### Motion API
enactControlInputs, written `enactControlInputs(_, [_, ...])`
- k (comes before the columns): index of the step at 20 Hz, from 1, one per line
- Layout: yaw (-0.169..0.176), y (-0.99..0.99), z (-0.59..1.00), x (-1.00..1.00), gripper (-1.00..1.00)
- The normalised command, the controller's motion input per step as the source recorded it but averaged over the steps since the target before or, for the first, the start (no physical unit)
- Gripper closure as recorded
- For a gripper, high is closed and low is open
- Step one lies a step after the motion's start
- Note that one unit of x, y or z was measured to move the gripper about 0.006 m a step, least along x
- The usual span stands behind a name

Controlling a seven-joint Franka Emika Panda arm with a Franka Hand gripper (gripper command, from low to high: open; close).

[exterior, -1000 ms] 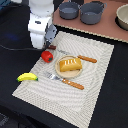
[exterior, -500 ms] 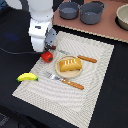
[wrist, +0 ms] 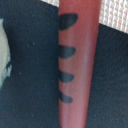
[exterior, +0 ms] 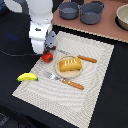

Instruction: Interact with the objects in diverse but meaningful ways.

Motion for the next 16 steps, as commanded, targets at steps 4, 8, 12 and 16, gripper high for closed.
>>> enactControlInputs(4, [0.027, 0.01, -0.2, -0.16, 1.0])
enactControlInputs(8, [0.025, 0.01, -0.2, -0.14, 1.0])
enactControlInputs(12, [0.025, 0.06, -0.17, -0.08, 1.0])
enactControlInputs(16, [0.029, 0.1, 0.14, -0.06, 1.0])
